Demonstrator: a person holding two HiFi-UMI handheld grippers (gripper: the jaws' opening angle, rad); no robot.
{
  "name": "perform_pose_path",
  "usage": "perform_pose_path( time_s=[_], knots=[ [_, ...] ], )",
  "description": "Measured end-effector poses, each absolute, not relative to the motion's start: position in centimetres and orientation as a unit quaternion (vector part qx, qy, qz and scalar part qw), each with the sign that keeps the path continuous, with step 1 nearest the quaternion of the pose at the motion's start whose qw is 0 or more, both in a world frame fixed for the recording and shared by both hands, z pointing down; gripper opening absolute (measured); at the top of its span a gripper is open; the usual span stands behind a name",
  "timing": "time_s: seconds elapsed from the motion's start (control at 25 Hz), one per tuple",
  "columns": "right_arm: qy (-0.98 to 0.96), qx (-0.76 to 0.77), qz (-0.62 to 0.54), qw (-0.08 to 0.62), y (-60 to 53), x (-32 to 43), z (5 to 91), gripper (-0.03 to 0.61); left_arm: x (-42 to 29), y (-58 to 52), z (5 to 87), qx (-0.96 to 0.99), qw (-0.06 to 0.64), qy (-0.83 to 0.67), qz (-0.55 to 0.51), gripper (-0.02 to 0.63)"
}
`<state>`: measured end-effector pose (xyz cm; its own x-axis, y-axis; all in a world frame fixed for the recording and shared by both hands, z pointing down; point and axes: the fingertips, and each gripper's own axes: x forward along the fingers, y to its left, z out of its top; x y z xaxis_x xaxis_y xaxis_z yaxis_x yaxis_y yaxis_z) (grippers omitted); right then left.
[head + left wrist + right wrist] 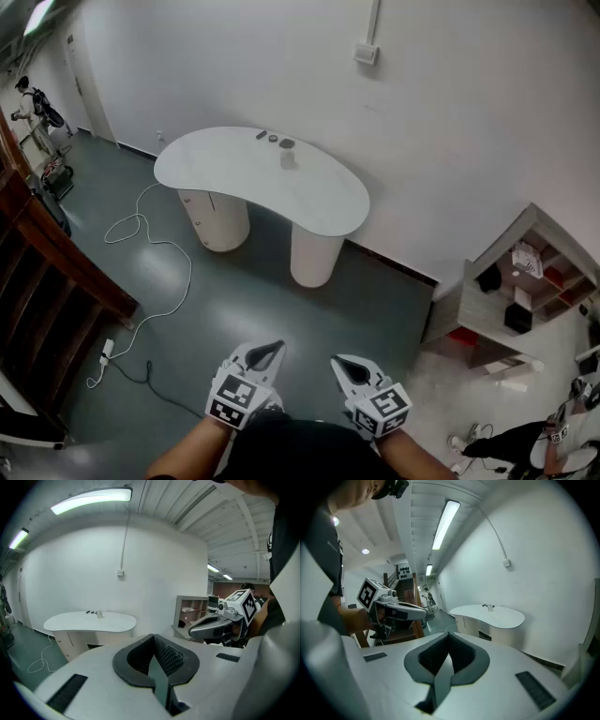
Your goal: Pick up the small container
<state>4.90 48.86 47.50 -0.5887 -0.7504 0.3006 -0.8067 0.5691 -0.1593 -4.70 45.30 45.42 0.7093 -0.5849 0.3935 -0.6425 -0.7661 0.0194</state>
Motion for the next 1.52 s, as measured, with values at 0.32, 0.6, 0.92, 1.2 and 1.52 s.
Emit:
perform_pose_path(
  time_s=[0.32, 0.6, 0.92, 1.2, 1.52],
  knots=[
    [-0.88, 0.444, 0.15, 0.08, 46.7, 3.8, 47.1, -0.003, -5.7, 43.0, 45.3, 0.924, 0.072, -0.327, 0.186, 0.015],
    [-0.874, 0.456, 0.156, 0.066, 44.2, 2.3, 47.0, -0.003, -7.3, 40.4, 45.6, 0.927, 0.071, -0.317, 0.187, 0.015],
    [-0.867, 0.465, 0.161, 0.082, 42.0, -0.6, 47.7, -0.003, -10.1, 38.4, 46.6, 0.931, 0.074, -0.304, 0.189, 0.015],
    [-0.872, 0.454, 0.16, 0.09, 40.5, -2.7, 47.5, -0.003, -12.1, 37.0, 46.7, 0.929, 0.083, -0.312, 0.183, 0.015],
    [-0.873, 0.45, 0.167, 0.084, 37.2, -2.8, 48.0, -0.003, -12.3, 34.8, 47.0, 0.926, 0.086, -0.321, 0.181, 0.015]
  ],
)
